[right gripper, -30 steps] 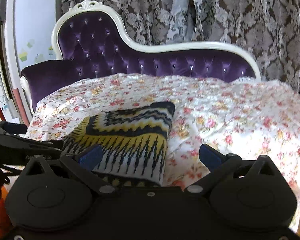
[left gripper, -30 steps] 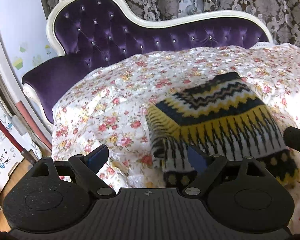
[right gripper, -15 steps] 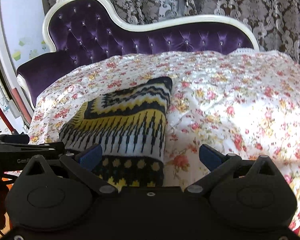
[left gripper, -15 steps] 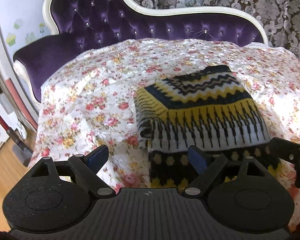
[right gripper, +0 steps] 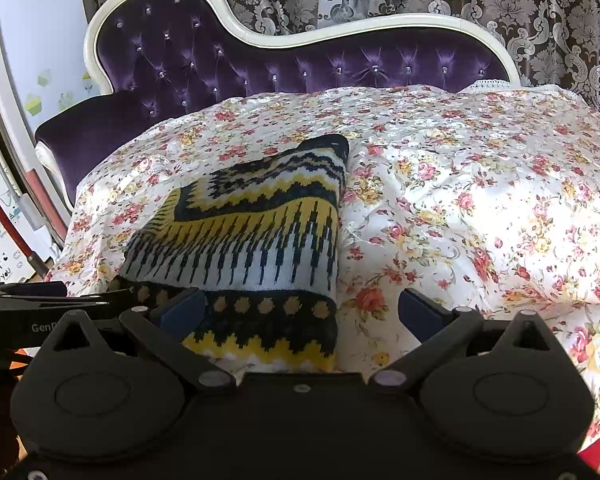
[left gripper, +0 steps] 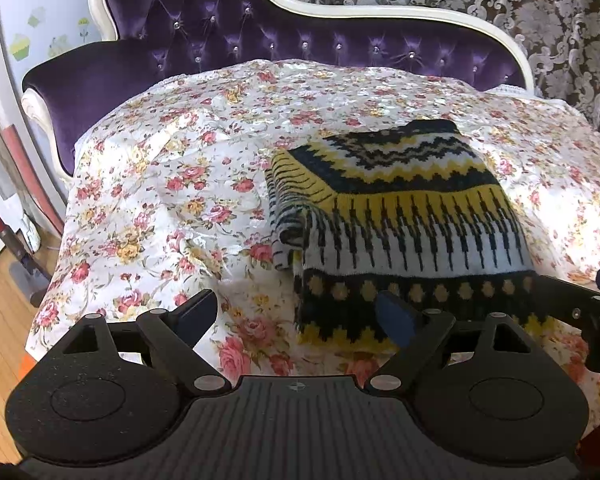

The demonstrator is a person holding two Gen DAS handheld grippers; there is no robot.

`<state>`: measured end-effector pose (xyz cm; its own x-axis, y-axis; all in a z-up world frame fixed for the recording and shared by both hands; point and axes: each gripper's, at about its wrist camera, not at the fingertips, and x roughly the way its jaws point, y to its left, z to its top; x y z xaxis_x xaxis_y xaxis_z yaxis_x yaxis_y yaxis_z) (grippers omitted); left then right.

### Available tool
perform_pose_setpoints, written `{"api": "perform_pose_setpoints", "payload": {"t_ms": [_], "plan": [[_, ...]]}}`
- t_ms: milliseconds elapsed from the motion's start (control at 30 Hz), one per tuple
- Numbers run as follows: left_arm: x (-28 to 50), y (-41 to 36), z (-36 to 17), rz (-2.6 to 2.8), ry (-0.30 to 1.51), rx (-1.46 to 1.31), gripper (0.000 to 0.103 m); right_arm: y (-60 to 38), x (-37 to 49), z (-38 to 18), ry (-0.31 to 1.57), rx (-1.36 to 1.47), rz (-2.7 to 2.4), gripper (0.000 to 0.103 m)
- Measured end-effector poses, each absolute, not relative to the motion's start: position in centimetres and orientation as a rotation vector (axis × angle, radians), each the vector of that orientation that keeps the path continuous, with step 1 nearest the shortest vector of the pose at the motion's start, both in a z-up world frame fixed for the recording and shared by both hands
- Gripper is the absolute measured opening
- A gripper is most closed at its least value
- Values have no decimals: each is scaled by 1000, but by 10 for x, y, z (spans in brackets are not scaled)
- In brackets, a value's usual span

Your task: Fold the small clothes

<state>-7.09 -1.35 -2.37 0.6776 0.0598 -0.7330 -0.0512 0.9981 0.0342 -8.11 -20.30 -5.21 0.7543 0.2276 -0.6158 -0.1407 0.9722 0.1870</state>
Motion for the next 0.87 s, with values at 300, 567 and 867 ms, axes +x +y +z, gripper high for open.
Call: {"api": "perform_pose_setpoints", "payload": {"t_ms": [300, 567, 867], "plan": [[-75, -12, -25, 59, 827, -1, 86, -200, -82, -53, 697, 128, 204, 102], [-76, -11, -26, 60, 819, -4, 86, -198, -81, -54, 705, 129, 208, 102], [-75, -10, -25, 51, 815, -18, 86, -199, -78, -56, 720, 135, 215, 102]]}}
